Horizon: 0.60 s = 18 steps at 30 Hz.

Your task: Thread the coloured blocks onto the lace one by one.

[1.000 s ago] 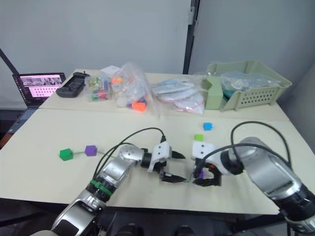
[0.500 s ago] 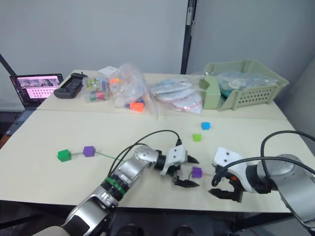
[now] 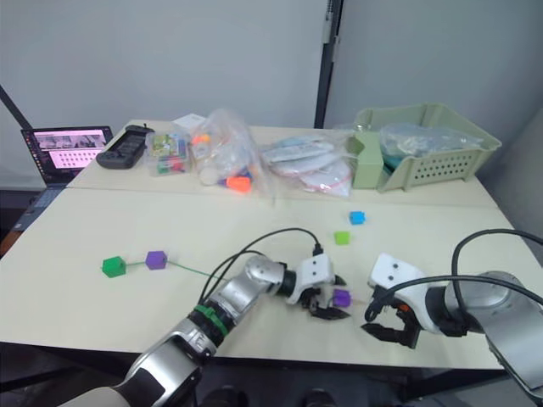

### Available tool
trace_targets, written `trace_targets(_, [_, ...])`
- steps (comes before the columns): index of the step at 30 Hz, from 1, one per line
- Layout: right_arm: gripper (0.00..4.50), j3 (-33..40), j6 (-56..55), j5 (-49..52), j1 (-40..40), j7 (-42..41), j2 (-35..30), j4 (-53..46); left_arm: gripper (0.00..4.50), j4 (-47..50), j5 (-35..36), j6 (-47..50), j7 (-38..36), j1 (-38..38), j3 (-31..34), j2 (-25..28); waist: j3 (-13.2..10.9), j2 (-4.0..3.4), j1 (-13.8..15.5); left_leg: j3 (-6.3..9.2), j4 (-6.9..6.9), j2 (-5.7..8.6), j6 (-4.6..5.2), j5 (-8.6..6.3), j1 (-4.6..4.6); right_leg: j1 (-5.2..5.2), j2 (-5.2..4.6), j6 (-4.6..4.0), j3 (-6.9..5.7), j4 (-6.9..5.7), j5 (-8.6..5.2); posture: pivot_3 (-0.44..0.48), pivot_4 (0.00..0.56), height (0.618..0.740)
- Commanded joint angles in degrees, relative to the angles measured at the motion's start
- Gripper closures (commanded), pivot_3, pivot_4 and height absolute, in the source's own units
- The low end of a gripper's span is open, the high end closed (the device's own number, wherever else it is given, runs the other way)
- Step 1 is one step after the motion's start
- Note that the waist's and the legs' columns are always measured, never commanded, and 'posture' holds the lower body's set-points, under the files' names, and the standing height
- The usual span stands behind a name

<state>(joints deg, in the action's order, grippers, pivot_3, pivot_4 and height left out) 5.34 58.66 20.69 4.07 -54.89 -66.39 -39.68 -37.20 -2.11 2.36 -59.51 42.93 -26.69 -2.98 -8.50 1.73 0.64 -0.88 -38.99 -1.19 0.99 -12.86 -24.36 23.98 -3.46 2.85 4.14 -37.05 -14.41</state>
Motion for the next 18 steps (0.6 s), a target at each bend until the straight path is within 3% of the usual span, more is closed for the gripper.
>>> trace_targets(1, [0.00,-1.81,-3.06,-1.48,1.74,0.80,-0.80,1.26,2.13,-0.62,0.65,-1.63,-0.13,1.58,0.96,-1.36,0.00,0.00,-0.01,0.00,0.00,0.00,0.00,0.00,-0.01,0.02,0.00,0.00,0.00,0.00,0.00,0.000,0.150,0.734])
trace_targets(4, [0.00,-5.68,-5.43,-2.78,4.45,1.00,-0.65,3.57,3.08,-1.94,0.04,-2.40,0.17,2.38,1.23,-1.33,0.00,0.00,-0.06,0.00,0.01,0.00,0.00,0.00,-0.02,0.03,0.00,0.00,0.01,0.00,0.00,0.000,0.150,0.734])
trace_targets(18, [0.00,-23.35,-20.13,-15.38,16.58,-1.61,3.94,19.48,3.10,-1.20,-0.47,-2.81,-0.59,1.36,0.78,0.41,0.01,-0.01,-0.10,0.00,0.00,0.01,0.00,0.00,-0.01,0.04,0.00,0.00,0.02,-0.01,0.00,0.000,0.150,0.734])
